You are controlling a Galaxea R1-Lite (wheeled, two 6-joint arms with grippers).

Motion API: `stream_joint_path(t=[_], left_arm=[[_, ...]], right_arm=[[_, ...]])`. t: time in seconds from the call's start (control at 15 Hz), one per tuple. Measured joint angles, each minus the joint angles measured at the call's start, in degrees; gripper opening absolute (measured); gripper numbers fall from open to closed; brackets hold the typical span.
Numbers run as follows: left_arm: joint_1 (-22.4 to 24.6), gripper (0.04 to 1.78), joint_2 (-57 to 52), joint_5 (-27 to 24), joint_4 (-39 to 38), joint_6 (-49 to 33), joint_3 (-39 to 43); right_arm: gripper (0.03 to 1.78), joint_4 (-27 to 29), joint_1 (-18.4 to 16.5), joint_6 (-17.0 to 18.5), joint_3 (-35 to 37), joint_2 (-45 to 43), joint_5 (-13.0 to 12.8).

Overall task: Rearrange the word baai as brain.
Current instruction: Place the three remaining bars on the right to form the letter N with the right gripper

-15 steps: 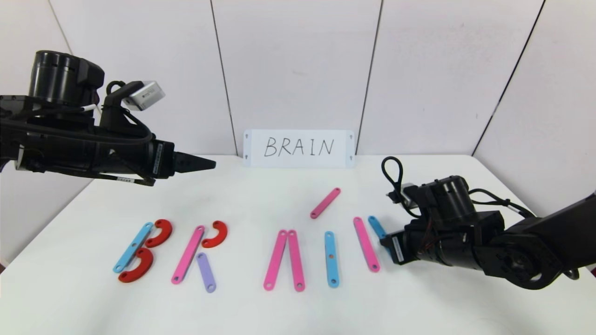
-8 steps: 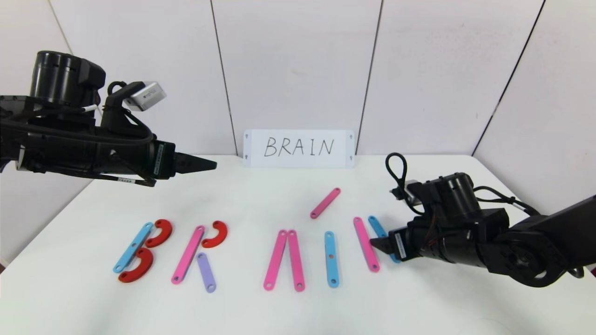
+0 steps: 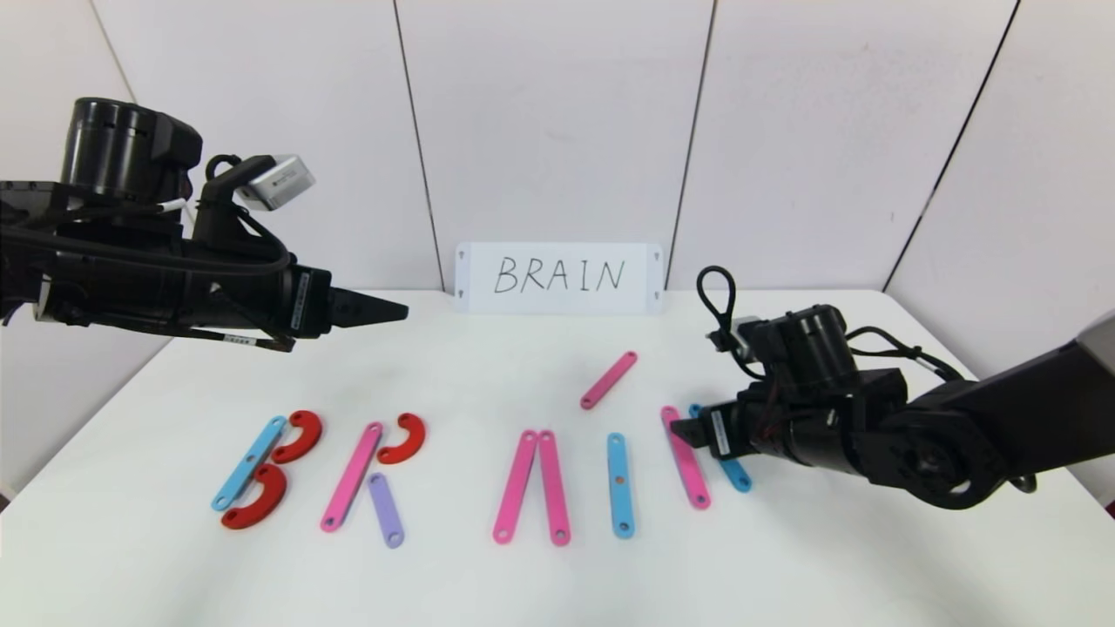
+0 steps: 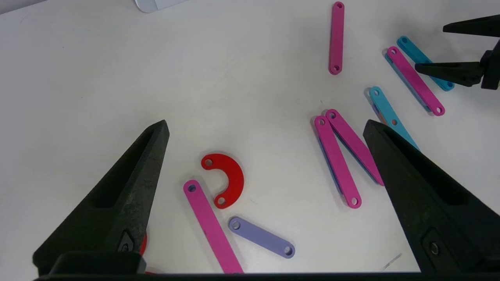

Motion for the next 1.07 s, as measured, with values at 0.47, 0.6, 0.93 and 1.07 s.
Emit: stream_joint_path(t=[0.47, 0.6, 0.93, 1.07], left_arm=[[-0.28, 1.74, 0.02, 0.11, 0.0, 0.0, 0.09], [-0.35, 1.74, 0.1, 0.09, 0.02, -0.02, 0.09], [-0.57, 1.74, 0.22, 0.11, 0.0, 0.0, 0.09], [-0.63, 1.74, 0.22, 0.11, 0.02, -0.02, 0.09]], right_arm=[[1.74, 0.04, 1.48, 3.51, -5.4, 5.41, -0.71], [1.74, 0.06, 2.06, 4.28, -5.99, 6.38, -0.71], [1.74, 0.1, 3.9, 4.94, -7.52, 7.47, -0.71], [1.74, 0.09, 4.29, 5.02, -7.75, 7.72, -0.73]])
